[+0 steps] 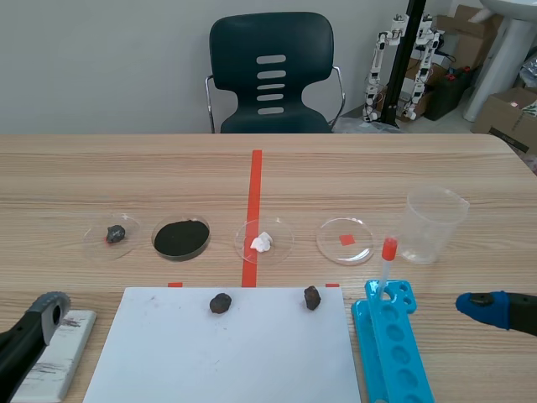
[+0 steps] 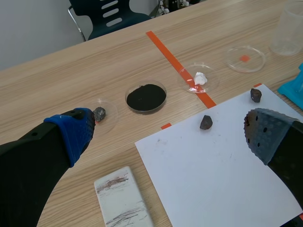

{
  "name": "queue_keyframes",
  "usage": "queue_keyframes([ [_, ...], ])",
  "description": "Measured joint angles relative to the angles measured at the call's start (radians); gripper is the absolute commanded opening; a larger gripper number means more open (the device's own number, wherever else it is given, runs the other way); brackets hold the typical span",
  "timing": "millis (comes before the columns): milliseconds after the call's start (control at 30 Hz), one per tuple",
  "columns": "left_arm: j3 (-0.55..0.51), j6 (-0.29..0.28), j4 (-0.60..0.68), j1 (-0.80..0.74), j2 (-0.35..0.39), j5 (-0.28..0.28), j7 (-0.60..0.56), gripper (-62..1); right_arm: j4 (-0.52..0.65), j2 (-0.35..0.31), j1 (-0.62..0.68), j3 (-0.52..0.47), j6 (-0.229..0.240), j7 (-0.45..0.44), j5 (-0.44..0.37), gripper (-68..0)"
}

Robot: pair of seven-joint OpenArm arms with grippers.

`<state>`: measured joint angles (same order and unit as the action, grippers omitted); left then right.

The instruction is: Pick up the middle mineral with the left hand

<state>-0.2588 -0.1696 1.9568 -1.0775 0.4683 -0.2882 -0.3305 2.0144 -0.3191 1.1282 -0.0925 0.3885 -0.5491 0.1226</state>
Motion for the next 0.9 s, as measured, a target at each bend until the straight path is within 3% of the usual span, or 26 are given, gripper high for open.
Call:
queue_keyframes([
  [900,0.000,0.000,0.000,0.000,0.000,0.009,0.038,1.4,0.000,0.000,0.000,0.000,0.000,0.000,0.000,-8.4],
])
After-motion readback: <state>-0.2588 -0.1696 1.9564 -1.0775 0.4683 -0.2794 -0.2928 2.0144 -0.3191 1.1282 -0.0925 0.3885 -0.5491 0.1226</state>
